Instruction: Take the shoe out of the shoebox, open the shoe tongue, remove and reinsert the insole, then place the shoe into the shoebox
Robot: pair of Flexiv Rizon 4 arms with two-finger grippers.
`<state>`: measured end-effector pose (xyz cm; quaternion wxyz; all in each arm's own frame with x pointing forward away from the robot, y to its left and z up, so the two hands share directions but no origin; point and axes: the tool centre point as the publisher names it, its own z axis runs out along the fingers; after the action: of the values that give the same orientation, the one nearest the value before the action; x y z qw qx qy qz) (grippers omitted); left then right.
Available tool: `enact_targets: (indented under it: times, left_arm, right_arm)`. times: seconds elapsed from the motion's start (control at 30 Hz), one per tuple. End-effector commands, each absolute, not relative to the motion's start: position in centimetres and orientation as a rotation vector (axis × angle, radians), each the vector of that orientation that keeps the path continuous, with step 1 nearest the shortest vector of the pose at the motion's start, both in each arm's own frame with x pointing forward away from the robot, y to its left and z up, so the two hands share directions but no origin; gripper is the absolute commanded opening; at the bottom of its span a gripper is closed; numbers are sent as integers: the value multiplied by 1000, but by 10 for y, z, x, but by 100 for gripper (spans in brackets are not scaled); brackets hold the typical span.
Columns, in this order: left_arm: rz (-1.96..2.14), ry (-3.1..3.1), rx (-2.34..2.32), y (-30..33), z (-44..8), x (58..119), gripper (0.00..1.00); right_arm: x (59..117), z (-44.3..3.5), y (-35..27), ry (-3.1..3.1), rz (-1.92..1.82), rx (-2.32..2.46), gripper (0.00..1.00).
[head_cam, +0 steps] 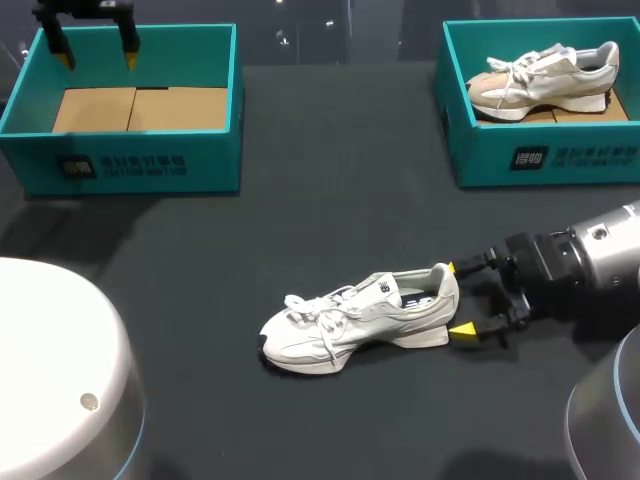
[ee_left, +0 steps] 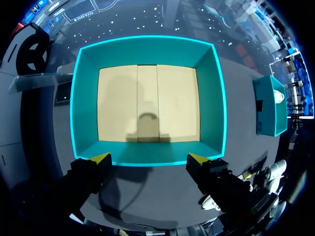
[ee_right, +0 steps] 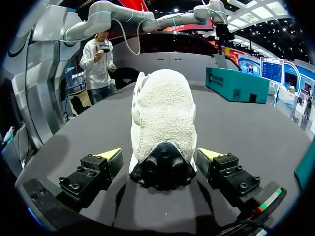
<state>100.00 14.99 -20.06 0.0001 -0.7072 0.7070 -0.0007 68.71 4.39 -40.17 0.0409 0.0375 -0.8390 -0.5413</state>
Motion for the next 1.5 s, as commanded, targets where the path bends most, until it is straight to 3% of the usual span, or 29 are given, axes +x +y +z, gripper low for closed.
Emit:
enact_targets:
  times: [0.03, 1.13, 1.17, 1.23, 1.27, 1.5]
  left_arm:
    - [-1, 2221, -2222, 150, -200, 1000, 100]
    - [-1, 2221, -2222, 150, -200, 1000, 100]
    - [-1, 2221, -2222, 150, -200, 1000, 100]
    - [-1, 2221, -2222, 150, -200, 1000, 100]
    - [-1, 2221, -2222, 150, -200, 1000, 100]
    - [-1, 2221, -2222, 150, -200, 1000, 100]
  right_arm:
    - [688, -406, 55, -2564, -1647, 130, 100]
    - [687, -406, 92, -2521, -1720, 247, 100]
    - [687, -406, 94, -2522, -1719, 249, 73]
    - [686, -406, 96, -2521, -1713, 252, 32]
    - [686, -407, 96, -2522, -1711, 250, 0]
    - [688, -404, 92, -2584, -1741, 180, 0]
